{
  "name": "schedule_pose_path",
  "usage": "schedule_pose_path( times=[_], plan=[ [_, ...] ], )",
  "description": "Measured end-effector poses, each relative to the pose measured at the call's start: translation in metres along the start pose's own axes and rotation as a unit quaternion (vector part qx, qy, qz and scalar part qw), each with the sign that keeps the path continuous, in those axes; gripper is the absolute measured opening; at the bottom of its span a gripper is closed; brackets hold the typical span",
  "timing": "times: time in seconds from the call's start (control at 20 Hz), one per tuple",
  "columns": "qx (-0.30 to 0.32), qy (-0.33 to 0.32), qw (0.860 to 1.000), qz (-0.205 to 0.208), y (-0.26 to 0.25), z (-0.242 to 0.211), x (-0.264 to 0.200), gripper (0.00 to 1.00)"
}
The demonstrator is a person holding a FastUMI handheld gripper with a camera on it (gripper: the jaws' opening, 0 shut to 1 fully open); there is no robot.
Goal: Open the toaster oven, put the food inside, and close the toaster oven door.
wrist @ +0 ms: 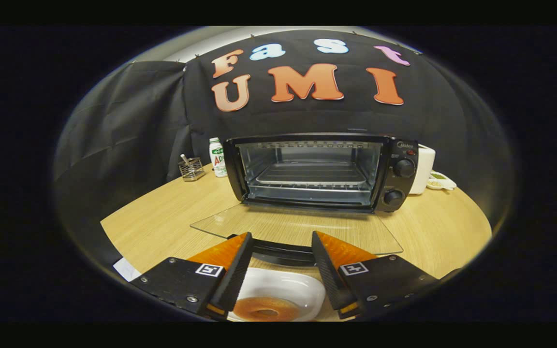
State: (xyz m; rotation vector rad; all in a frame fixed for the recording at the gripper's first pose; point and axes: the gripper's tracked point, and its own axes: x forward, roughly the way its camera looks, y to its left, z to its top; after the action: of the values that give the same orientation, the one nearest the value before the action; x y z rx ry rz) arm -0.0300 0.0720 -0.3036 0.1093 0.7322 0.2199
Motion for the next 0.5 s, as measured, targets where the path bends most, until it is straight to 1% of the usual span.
schedule_pose_path(
  times=[0.25, 0.35, 0.5],
  plan=[
    [-0.001, 0.050, 0.999, -0.006, -0.006, -0.028, 0.012, 0.73],
    [-0.001, 0.043, 0.999, -0.003, -0.006, -0.021, 0.009, 0.73],
    [0.020, 0.048, 0.999, 0.005, -0.005, -0.018, -0.001, 0.72]
  ],
)
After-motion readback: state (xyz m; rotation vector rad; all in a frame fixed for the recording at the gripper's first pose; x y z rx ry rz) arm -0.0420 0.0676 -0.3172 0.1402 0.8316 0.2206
